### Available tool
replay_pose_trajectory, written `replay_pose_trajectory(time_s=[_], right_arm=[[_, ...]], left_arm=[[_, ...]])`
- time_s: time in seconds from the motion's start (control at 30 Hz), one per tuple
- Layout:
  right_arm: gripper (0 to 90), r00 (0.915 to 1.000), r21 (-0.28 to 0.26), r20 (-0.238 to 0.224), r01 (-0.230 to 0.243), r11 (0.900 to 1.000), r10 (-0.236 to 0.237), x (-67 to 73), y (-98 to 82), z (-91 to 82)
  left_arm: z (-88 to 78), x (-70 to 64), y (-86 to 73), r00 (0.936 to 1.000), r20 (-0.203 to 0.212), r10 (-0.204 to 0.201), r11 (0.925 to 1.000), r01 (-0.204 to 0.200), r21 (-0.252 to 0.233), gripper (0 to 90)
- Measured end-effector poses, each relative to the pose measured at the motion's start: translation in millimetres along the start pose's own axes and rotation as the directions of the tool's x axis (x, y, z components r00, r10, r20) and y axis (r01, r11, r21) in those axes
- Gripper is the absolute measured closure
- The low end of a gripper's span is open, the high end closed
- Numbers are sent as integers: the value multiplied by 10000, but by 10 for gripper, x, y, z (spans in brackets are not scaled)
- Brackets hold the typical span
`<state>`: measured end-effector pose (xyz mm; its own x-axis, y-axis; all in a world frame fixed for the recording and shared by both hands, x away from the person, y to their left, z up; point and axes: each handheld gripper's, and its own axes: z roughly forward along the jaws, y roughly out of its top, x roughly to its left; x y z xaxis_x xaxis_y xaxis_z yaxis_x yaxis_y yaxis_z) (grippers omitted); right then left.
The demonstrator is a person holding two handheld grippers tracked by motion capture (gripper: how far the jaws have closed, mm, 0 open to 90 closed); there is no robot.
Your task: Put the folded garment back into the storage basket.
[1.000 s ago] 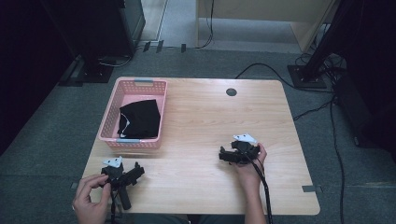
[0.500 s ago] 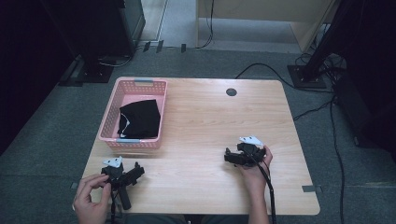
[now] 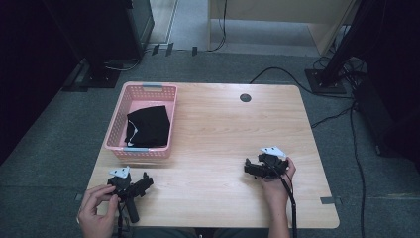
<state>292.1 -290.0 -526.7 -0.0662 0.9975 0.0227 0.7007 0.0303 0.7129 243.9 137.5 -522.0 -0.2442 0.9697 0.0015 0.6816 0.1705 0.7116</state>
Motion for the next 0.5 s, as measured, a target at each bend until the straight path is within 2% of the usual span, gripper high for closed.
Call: replay_pose_trajectory(time_s=[0.5], right_arm=[[0,9989,0,310,-338,9994,338,-229,-75,-83]], left_arm=[[0,-1,0,10000,-3,-4,10000,4,1,0]])
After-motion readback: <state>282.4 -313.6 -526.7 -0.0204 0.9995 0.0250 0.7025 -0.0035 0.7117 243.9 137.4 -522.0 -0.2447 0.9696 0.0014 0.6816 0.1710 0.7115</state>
